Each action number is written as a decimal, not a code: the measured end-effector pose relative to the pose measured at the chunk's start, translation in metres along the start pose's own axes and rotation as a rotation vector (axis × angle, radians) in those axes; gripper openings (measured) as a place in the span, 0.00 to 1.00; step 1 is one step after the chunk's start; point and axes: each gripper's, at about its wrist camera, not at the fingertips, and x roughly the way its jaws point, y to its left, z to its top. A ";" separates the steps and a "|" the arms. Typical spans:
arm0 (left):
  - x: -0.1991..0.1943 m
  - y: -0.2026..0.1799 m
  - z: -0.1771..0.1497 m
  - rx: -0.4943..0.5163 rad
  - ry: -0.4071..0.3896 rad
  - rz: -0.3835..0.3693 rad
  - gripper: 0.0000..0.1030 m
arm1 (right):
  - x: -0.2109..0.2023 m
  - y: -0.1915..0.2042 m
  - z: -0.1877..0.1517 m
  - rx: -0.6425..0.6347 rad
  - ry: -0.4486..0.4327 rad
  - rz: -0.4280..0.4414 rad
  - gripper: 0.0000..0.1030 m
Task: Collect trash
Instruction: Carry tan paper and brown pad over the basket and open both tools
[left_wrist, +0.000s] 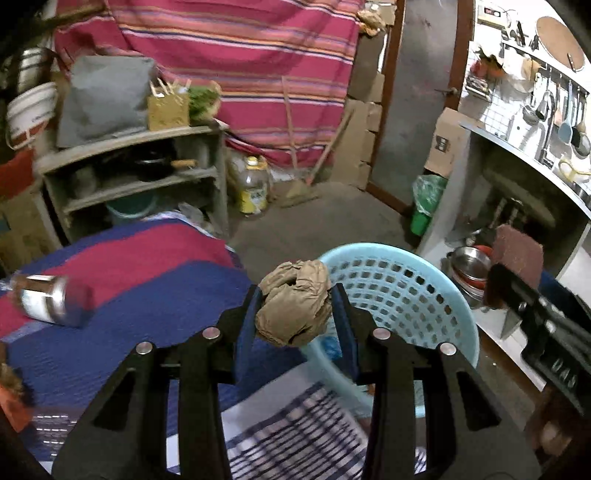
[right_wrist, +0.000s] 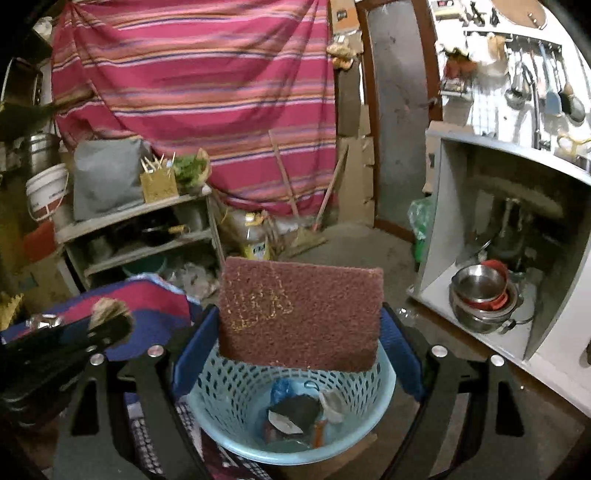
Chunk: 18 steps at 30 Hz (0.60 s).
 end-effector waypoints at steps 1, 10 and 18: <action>0.005 -0.006 0.000 0.006 0.005 -0.009 0.37 | 0.003 -0.006 -0.001 0.016 0.008 0.001 0.81; 0.028 -0.026 -0.005 0.021 0.038 -0.020 0.37 | 0.010 -0.012 -0.006 0.041 0.028 0.003 0.81; 0.041 -0.030 -0.006 0.036 0.066 -0.039 0.43 | 0.012 -0.014 -0.003 0.080 0.006 0.025 0.81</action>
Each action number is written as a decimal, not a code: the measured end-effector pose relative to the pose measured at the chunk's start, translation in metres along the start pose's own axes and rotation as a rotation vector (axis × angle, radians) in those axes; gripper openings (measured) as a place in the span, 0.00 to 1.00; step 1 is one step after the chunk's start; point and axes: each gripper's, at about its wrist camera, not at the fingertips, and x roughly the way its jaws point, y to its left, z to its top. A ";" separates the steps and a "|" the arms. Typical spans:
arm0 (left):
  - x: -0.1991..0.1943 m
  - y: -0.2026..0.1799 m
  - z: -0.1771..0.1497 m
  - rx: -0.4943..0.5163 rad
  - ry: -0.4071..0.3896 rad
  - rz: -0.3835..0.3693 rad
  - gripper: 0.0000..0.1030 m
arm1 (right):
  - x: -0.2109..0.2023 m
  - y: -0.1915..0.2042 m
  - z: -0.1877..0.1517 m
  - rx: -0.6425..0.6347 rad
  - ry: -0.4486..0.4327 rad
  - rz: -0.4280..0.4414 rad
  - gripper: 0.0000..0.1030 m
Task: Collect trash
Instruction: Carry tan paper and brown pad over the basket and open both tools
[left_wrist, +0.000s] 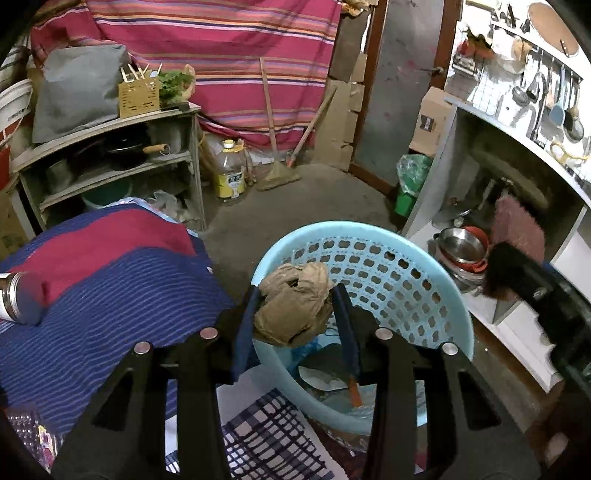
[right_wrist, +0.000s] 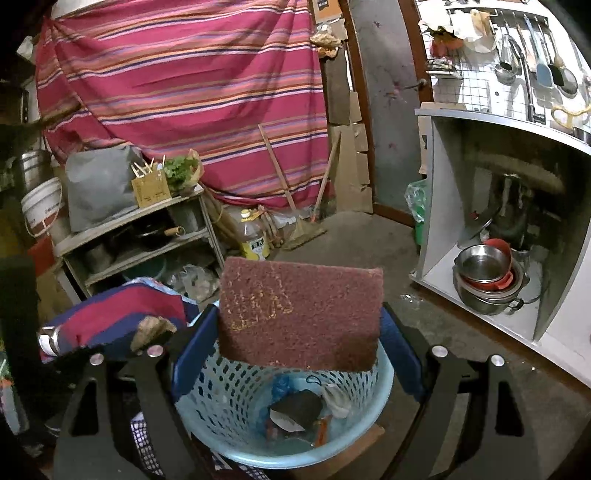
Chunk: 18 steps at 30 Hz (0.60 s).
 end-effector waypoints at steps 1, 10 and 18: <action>0.001 0.000 0.000 0.003 0.000 -0.001 0.45 | 0.001 -0.001 0.000 0.005 -0.001 -0.001 0.81; -0.006 0.003 0.002 0.007 -0.025 0.017 0.59 | 0.003 0.000 -0.003 0.013 0.001 -0.011 0.87; -0.040 0.030 -0.003 -0.018 -0.055 0.078 0.59 | -0.006 0.022 0.002 -0.035 -0.012 0.014 0.88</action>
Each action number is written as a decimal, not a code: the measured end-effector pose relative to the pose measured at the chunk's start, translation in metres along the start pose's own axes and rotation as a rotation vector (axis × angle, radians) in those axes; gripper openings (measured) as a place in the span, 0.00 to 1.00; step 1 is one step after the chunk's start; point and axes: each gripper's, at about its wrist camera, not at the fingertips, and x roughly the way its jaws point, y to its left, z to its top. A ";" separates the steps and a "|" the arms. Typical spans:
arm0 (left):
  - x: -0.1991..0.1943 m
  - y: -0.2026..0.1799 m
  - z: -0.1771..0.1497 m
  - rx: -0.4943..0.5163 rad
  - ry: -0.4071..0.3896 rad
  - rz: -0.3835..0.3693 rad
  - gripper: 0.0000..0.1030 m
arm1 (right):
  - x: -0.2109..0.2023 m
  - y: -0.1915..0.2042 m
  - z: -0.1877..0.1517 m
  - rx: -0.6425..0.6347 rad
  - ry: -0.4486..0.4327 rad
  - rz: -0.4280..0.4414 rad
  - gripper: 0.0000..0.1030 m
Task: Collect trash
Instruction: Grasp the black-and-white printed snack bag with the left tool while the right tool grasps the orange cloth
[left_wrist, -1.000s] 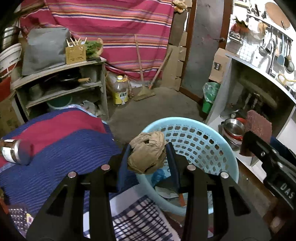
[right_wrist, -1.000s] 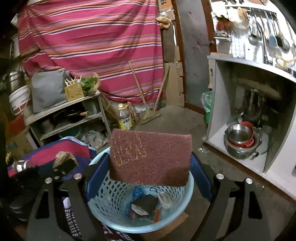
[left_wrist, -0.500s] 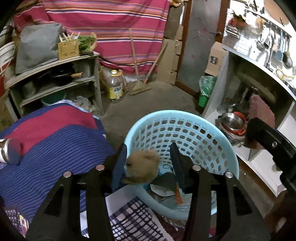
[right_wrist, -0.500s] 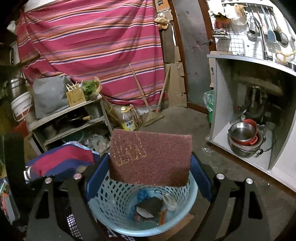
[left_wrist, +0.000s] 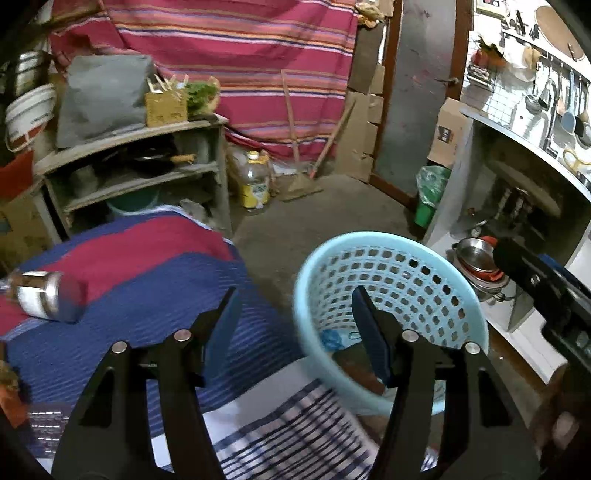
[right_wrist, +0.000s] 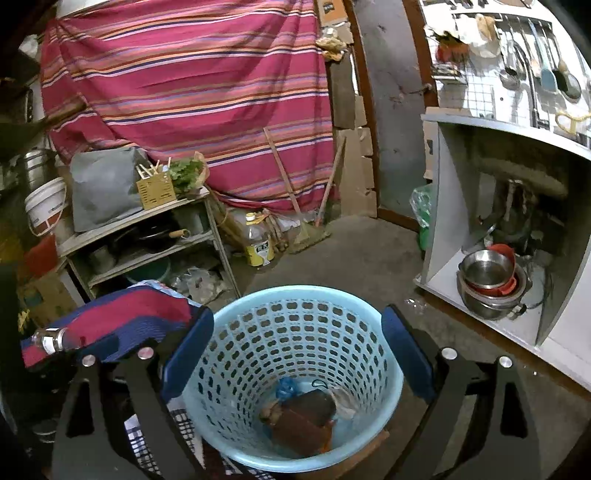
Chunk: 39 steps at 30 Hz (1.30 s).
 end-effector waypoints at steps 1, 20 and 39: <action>-0.008 0.007 0.000 -0.007 -0.003 0.012 0.59 | -0.001 0.004 0.001 -0.006 0.000 0.006 0.88; -0.248 0.267 -0.102 -0.265 -0.110 0.453 0.65 | -0.069 0.215 -0.042 -0.174 0.042 0.447 0.88; -0.237 0.355 -0.172 -0.387 0.031 0.497 0.71 | -0.076 0.393 -0.162 -0.462 0.260 0.619 0.88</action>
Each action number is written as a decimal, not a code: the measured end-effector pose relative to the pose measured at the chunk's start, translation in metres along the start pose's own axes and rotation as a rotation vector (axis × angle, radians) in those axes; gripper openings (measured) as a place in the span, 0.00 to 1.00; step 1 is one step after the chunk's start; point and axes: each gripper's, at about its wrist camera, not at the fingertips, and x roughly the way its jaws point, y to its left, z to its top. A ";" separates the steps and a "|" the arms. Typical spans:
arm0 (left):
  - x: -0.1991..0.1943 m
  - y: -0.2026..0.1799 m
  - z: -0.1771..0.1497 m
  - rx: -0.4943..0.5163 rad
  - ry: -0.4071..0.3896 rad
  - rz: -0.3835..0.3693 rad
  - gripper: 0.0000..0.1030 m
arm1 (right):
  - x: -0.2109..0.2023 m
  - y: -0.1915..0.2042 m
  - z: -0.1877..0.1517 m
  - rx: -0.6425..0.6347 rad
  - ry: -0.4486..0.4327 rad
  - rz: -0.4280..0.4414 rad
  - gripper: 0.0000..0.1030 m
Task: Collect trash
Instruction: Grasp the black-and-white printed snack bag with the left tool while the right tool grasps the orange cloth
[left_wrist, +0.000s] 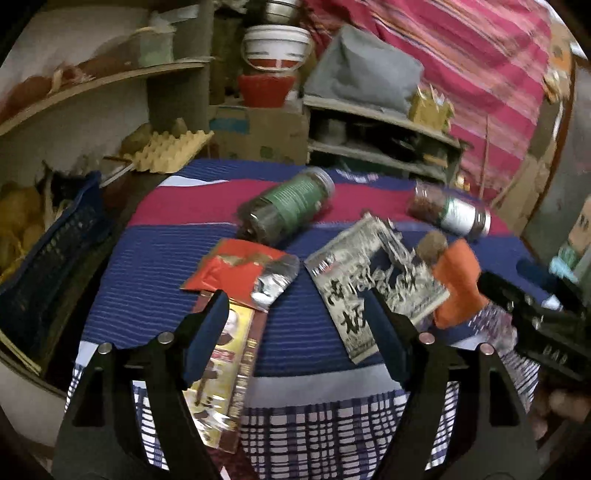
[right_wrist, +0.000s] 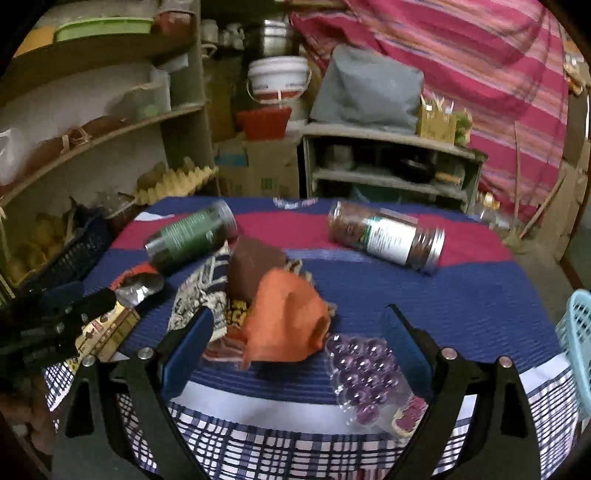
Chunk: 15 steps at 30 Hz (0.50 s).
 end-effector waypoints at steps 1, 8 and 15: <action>0.004 -0.004 -0.002 0.027 0.014 0.011 0.71 | -0.001 -0.004 0.000 0.006 0.002 0.000 0.88; 0.009 -0.010 -0.005 0.044 0.032 -0.014 0.74 | 0.002 -0.019 -0.003 0.042 0.028 0.014 0.88; 0.015 -0.008 -0.008 0.042 0.052 -0.023 0.76 | 0.020 -0.013 -0.004 0.007 0.053 0.011 0.85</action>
